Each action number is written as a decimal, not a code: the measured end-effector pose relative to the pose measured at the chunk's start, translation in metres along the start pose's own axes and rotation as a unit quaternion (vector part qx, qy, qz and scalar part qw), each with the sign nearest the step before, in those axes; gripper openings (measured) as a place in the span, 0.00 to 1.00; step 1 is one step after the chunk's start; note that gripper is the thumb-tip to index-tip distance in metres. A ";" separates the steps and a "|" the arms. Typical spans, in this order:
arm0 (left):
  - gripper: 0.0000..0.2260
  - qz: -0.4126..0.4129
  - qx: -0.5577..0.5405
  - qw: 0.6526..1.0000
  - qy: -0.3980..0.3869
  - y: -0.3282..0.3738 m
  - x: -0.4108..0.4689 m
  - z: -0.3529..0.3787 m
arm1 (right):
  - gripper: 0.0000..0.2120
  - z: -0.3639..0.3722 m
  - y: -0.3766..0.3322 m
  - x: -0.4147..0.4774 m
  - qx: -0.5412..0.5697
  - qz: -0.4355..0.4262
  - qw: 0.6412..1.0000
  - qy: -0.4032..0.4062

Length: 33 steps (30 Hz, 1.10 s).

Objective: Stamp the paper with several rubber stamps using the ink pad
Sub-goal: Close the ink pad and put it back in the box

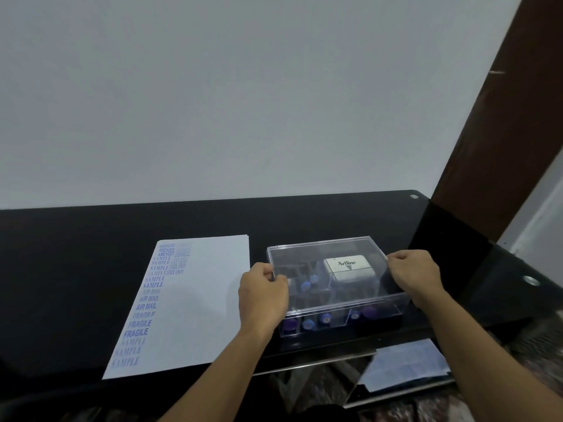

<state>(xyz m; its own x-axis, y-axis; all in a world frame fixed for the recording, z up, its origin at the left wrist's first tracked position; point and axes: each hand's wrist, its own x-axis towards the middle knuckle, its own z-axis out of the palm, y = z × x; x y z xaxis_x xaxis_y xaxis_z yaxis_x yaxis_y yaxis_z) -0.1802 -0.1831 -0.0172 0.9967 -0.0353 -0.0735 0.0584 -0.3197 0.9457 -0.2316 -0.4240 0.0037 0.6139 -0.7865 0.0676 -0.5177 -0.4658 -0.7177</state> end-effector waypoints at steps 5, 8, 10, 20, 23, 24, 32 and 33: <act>0.08 0.014 0.022 1.000 0.014 -0.003 0.002 0.001 | 0.12 0.002 0.004 -0.001 0.004 -0.019 1.000 -0.008; 0.09 0.018 0.036 0.999 0.019 -0.004 0.004 0.001 | 0.12 0.003 0.006 -0.002 -0.010 -0.029 0.999 -0.010; 0.09 0.022 0.040 0.999 0.022 -0.004 0.004 0.001 | 0.12 0.003 0.007 -0.001 -0.021 -0.035 0.999 -0.006; 0.11 0.054 0.056 0.997 0.017 -0.006 0.003 -0.004 | 0.10 0.012 0.016 0.001 -0.011 -0.037 0.999 0.000; 0.11 0.063 0.060 0.996 0.007 -0.009 0.002 -0.003 | 0.10 0.012 0.018 -0.003 -0.008 -0.043 0.999 -0.014; 0.11 0.069 0.063 0.996 0.001 -0.010 0.001 -0.004 | 0.10 0.012 0.019 -0.004 -0.005 -0.046 0.999 -0.019; 0.37 0.130 0.110 0.978 -0.121 -0.025 -0.018 -0.007 | 0.19 0.008 0.028 -0.020 0.076 -0.057 0.995 -0.007; 0.40 0.135 0.115 0.975 -0.135 -0.027 -0.021 -0.007 | 0.18 0.008 0.031 -0.022 0.088 -0.058 0.994 -0.004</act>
<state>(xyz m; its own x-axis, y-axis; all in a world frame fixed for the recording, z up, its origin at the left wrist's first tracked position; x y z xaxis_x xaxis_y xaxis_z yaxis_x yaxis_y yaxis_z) -0.2023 -0.1672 -0.0390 0.9206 -0.3860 0.0587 -0.2496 -0.4661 0.8488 -0.2561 -0.4178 -0.0254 0.6691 -0.7276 0.1517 -0.3309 -0.4744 -0.8157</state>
